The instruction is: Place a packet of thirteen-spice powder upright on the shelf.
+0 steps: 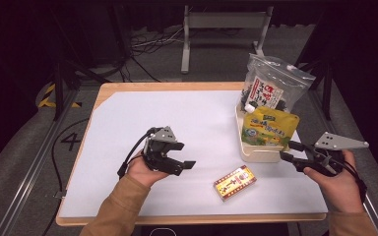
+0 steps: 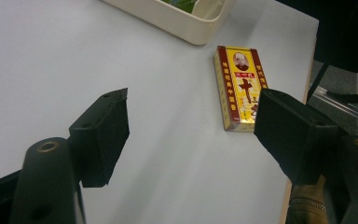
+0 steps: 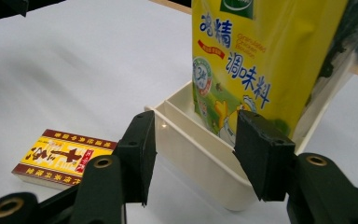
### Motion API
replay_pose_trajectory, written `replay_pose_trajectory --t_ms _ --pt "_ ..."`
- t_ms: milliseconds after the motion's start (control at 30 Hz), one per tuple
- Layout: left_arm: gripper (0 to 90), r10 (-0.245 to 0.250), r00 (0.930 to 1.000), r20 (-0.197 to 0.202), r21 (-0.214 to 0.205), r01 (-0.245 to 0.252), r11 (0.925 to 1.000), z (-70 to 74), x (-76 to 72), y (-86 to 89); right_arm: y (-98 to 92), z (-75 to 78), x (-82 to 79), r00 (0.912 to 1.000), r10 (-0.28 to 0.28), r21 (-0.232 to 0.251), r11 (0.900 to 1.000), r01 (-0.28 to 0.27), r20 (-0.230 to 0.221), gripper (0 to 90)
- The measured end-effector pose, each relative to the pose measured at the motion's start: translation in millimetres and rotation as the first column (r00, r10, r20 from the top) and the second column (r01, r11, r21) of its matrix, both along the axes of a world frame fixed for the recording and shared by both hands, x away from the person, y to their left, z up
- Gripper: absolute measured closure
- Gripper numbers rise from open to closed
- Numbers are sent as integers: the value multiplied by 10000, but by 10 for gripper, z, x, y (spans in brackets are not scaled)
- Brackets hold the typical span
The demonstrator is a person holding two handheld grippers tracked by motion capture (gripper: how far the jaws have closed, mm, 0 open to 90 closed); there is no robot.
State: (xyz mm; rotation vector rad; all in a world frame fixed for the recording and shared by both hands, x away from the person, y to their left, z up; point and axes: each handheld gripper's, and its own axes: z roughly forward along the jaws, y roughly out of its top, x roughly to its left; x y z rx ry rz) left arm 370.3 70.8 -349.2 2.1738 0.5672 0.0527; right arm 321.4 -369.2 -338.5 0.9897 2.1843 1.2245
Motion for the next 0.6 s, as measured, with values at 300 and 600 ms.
replay_pose_trajectory --t_ms 300,600 --pt "217 -302 9989 -345 -233 294 9993 21 32 -184 105 -88 20 9993 370 -268 9990 -371 -31 470" --pt "162 -539 9981 -304 -130 535 9985 -28 25 -406 66 -112 -9 9992 394 -208 9990 -392 83 474"
